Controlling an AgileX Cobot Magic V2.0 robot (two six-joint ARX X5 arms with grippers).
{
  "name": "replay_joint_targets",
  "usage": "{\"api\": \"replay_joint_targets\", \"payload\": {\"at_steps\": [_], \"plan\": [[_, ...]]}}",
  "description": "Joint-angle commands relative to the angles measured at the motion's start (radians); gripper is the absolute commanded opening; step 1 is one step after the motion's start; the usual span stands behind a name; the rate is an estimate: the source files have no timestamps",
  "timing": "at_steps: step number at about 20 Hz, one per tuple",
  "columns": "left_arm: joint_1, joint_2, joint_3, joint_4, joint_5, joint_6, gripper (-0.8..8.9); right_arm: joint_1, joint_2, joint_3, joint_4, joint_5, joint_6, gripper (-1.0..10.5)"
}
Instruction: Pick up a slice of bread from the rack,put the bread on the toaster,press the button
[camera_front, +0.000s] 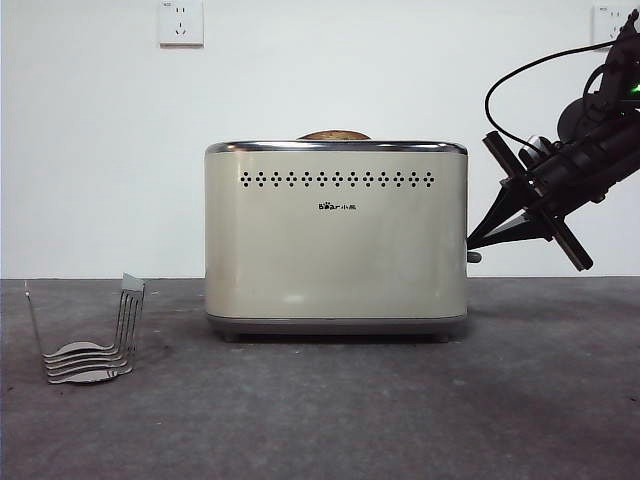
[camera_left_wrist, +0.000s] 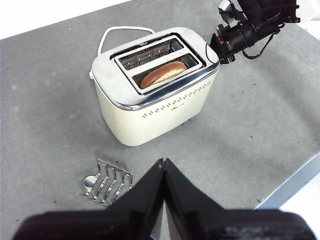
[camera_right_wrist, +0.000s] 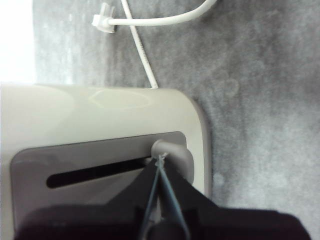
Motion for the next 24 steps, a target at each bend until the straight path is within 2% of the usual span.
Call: {"api": "replay_joint_targets", "payload": {"at_steps": [1, 6, 12, 17, 21, 24], "plan": [[-0.002, -0.003, -0.007, 0.003, 0.002, 0.013, -0.09, 0.006, 0.049, -0.008, -0.044, 0.056, -0.011, -0.1], [-0.002, -0.007, -0.007, 0.003, 0.005, 0.024, -0.09, 0.007, 0.014, 0.087, -0.121, 0.057, -0.036, -0.1], [-0.002, -0.006, -0.007, 0.003, 0.004, 0.045, -0.09, 0.007, -0.122, 0.127, -0.153, 0.085, -0.05, -0.1], [-0.002, -0.002, -0.007, 0.003, 0.004, 0.058, -0.09, 0.008, -0.319, 0.127, -0.247, 0.243, -0.09, -0.1], [-0.002, -0.002, -0.007, 0.003, 0.004, 0.057, -0.08, 0.008, -0.521, 0.127, -0.328, 0.33, -0.12, -0.1], [-0.002, 0.0, -0.007, 0.004, 0.0, 0.057, -0.08, 0.008, -0.664, 0.127, -0.373, 0.417, -0.121, 0.0]]}}
